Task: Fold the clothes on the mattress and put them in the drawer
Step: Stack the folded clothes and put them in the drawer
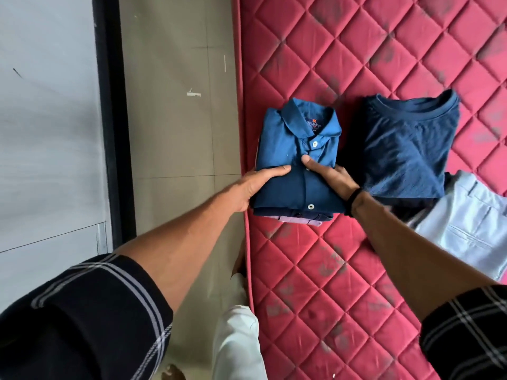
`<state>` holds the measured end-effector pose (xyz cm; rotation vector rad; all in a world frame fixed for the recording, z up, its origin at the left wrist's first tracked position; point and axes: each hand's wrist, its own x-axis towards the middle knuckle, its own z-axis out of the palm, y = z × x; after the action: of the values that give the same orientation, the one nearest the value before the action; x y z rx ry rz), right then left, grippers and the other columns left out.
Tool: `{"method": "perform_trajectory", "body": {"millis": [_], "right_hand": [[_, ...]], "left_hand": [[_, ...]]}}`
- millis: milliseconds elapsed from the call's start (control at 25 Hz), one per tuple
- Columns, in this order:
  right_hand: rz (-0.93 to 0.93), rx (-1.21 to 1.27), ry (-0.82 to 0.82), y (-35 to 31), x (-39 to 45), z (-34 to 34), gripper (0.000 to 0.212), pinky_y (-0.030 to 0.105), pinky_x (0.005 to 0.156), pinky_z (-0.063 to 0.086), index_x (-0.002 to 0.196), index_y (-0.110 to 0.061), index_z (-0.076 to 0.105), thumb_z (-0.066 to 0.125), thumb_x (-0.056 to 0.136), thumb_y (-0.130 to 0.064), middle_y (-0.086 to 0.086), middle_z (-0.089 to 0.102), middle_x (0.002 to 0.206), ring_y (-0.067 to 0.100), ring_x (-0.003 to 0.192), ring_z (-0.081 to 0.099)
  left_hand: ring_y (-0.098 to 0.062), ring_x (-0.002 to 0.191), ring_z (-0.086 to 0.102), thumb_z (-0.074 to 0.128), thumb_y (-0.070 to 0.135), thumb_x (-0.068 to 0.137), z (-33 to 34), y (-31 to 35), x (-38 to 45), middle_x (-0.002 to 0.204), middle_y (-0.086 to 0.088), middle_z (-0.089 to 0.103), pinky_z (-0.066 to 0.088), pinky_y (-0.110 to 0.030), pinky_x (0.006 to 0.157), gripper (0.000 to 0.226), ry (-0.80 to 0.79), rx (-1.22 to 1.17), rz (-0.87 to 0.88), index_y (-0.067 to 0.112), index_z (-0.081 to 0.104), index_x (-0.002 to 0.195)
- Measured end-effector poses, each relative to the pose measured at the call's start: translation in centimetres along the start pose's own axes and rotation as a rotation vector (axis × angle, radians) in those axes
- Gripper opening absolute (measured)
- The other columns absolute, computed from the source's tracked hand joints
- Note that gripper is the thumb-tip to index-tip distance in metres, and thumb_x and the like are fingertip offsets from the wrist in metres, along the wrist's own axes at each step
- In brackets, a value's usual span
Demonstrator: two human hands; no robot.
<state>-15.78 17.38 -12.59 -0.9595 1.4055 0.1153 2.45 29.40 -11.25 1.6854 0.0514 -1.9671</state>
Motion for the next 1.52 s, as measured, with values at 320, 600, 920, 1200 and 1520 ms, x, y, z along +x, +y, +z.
{"method": "perform_trajectory", "body": {"millis": [320,600,920,1200,1520], "right_hand": [[-0.073,-0.098,-0.204,2.2,-8.8,9.6,0.056,0.034,0.098,0.058,0.124,-0.021,0.071,0.084,0.079,-0.051,-0.006,0.078,0.113,0.011,0.104,0.074],[-0.386,-0.285,-0.377,2.5,-21.0,22.4,0.06,0.039,0.105,0.051,0.132,-0.024,0.064,0.086,0.081,-0.046,-0.006,0.072,0.127,0.014,0.121,0.067],[-0.541,-0.551,-0.692,7.6,-38.9,39.2,0.056,0.029,0.093,0.058,0.131,-0.02,0.062,0.084,0.082,-0.037,-0.007,0.074,0.122,0.012,0.113,0.07],[-0.55,-0.833,-1.01,12.2,-49.3,50.1,0.053,0.04,0.099,0.054,0.135,-0.021,0.059,0.081,0.088,-0.034,-0.002,0.071,0.129,0.018,0.12,0.068],[-0.309,-1.157,-1.184,22.5,-50.9,61.2,0.043,0.031,0.087,0.061,0.122,-0.016,0.07,0.084,0.084,-0.031,0.002,0.078,0.114,0.018,0.105,0.074]], "left_hand": [[-0.018,0.102,0.075,0.087,0.052,0.075,-5.4,-9.4,-10.4,0.107,0.002,0.079,0.059,-0.038,0.095,0.058,0.126,-0.189,0.024,0.024,0.071,0.123],[-0.012,0.105,0.073,0.089,0.048,0.075,-11.7,-21.4,-25.6,0.113,0.009,0.077,0.059,-0.035,0.095,0.06,0.334,-0.468,0.329,0.032,0.065,0.127],[-0.009,0.104,0.073,0.089,0.041,0.076,-15.5,-39.6,-44.3,0.116,0.009,0.076,0.059,-0.032,0.093,0.057,0.601,-0.828,0.543,0.03,0.065,0.127],[-0.009,0.101,0.073,0.088,0.042,0.076,-15.1,-51.5,-53.4,0.113,0.009,0.077,0.059,-0.029,0.091,0.052,0.84,-1.173,0.576,0.026,0.07,0.123],[-0.018,0.099,0.076,0.089,0.046,0.074,-15.5,-64.2,-52.6,0.107,0.001,0.079,0.061,-0.037,0.093,0.055,0.936,-1.559,0.508,0.021,0.072,0.12]]}}
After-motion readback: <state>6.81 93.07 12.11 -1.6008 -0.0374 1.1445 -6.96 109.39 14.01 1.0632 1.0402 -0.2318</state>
